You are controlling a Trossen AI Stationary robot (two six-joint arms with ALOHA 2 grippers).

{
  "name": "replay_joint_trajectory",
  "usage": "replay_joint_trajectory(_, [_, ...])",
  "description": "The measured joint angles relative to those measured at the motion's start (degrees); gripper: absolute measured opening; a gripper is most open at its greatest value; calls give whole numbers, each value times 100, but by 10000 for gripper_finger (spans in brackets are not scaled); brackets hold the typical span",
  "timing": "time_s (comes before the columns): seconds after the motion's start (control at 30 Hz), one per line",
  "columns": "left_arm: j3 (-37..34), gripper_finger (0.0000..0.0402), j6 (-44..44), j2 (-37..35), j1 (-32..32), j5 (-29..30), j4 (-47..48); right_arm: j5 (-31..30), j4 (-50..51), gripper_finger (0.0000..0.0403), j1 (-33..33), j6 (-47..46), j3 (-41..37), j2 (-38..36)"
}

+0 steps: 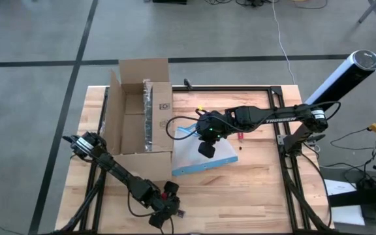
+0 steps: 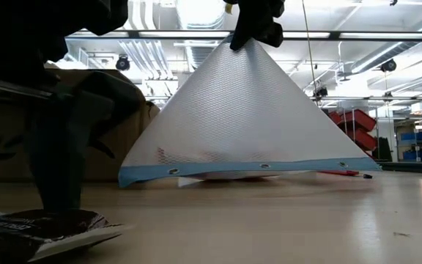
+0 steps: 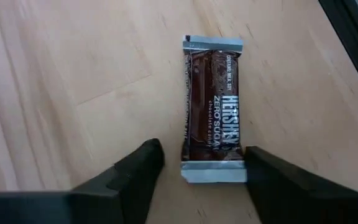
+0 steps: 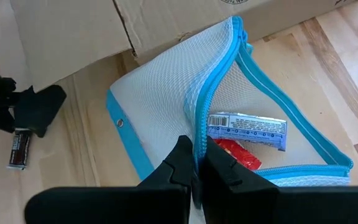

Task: Unpack boxes
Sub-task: Put the brown chocolate bar into the blue transparent zip bag

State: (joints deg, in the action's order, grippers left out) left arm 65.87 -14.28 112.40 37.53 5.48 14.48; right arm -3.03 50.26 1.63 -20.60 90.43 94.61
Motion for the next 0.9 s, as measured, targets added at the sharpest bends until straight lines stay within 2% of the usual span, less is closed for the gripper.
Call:
replay_joint_trajectory(0.2, [0, 95, 0, 2, -7, -37, -15, 0, 0, 0, 0, 2, 0, 0])
replay_joint_trajectory(0.4, [0, 39, 15, 2, -24, -39, -7, 0, 0, 0, 0, 5, 0, 0])
replay_joint_trajectory(0.6, [0, 3, 22, 2, -45, -44, 7, 0, 0, 0, 0, 15, 0, 0])
replay_joint_trajectory(0.9, [0, 0, 116, -57, -51, -61, 79, 2, 0, 0, 0, 17, 0, 0])
